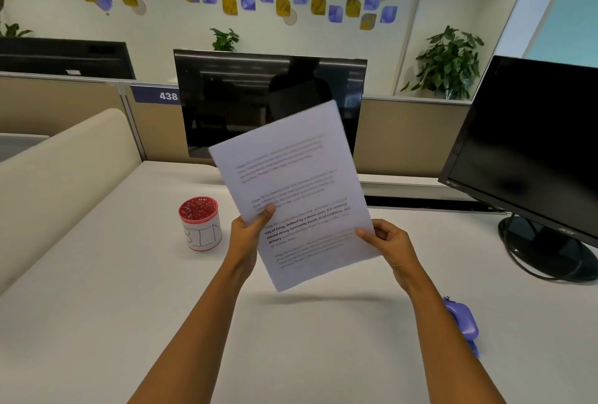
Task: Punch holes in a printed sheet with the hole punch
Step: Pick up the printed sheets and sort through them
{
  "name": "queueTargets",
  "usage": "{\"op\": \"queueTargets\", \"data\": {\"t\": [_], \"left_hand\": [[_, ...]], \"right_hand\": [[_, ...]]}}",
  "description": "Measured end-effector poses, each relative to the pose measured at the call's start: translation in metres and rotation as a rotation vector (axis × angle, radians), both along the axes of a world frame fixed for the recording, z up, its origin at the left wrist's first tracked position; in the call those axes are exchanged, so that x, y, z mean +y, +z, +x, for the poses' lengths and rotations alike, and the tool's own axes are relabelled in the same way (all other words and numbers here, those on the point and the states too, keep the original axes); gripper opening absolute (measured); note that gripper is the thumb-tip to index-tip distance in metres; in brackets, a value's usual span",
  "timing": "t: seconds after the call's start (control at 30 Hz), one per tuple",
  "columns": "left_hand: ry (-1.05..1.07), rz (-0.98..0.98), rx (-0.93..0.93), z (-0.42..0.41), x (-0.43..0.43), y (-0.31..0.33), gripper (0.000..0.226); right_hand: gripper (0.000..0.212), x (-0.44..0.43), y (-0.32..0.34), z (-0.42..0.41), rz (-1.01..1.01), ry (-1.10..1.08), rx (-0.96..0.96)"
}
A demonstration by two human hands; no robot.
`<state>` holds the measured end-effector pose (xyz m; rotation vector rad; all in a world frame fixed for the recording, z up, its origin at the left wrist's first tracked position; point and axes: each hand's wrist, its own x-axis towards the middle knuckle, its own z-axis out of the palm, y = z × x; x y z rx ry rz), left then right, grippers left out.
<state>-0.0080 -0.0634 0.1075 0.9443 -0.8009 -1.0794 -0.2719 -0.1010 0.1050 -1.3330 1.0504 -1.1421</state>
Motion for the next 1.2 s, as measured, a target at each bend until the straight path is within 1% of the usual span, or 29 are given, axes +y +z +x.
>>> {"op": "queueTargets", "data": {"t": [0.07,0.13,0.2,0.27,0.33,0.4,0.47,0.53,0.6,0.7,0.83,0.9,1.0,1.03,1.07,1.1,1.17,1.2], "left_hand": [[0.021,-0.012,0.096,-0.002,0.000,0.000,0.016],[0.039,0.001,0.150,-0.007,0.000,-0.002,0.016],[0.049,0.017,0.183,-0.014,0.001,-0.004,0.016],[0.057,0.029,0.210,-0.019,0.002,-0.005,0.017],[0.070,0.036,0.247,-0.024,0.004,-0.008,0.017],[0.083,0.035,0.288,-0.028,0.005,-0.012,0.016],[0.096,0.025,0.338,-0.031,0.007,-0.015,0.018],[0.110,0.014,0.402,-0.033,0.007,-0.017,0.019],[0.135,0.025,0.443,-0.037,0.007,-0.019,0.018],[0.141,0.052,0.432,-0.042,0.008,-0.021,0.018],[0.090,0.088,0.392,-0.039,0.010,-0.025,0.030],[0.105,0.114,0.404,-0.025,0.009,-0.025,0.037],[0.151,0.173,0.432,0.009,0.005,-0.021,0.038],[0.141,0.206,0.380,0.022,0.005,-0.020,0.038],[0.111,0.244,0.271,0.035,0.004,-0.019,0.039],[0.064,0.290,0.121,0.047,0.003,-0.018,0.041],[-0.049,0.385,-0.168,0.063,0.002,-0.018,0.042],[-0.109,0.414,-0.255,0.066,0.000,-0.018,0.041]], "right_hand": [[0.013,0.000,-0.004,0.001,0.023,-0.043,-0.104],[0.012,0.003,-0.009,0.008,0.078,-0.100,-0.268],[0.015,0.006,-0.011,0.016,0.158,-0.177,-0.461],[0.024,0.009,-0.012,0.023,0.205,-0.216,-0.601],[0.041,0.011,-0.013,0.029,0.237,-0.212,-0.656],[0.052,0.013,-0.014,0.036,0.280,-0.189,-0.654],[0.053,0.014,-0.016,0.041,0.315,-0.154,-0.675],[0.048,0.015,-0.019,0.045,0.353,-0.144,-0.736],[0.041,0.017,-0.021,0.047,0.376,-0.111,-0.702],[0.029,0.019,-0.025,0.050,0.347,-0.061,-0.534],[0.029,0.013,-0.025,0.044,0.266,-0.132,-0.427],[0.029,0.010,-0.024,0.034,0.242,-0.124,-0.376],[0.024,0.007,-0.022,0.011,0.222,-0.081,-0.264],[0.021,0.006,-0.020,0.004,0.223,-0.069,-0.228],[0.020,0.004,-0.018,-0.004,0.227,-0.059,-0.192],[0.021,0.002,-0.016,-0.010,0.230,-0.048,-0.156],[0.029,0.000,-0.011,-0.019,0.228,-0.021,-0.101],[0.034,-0.002,-0.008,-0.022,0.224,-0.006,-0.084]]}}
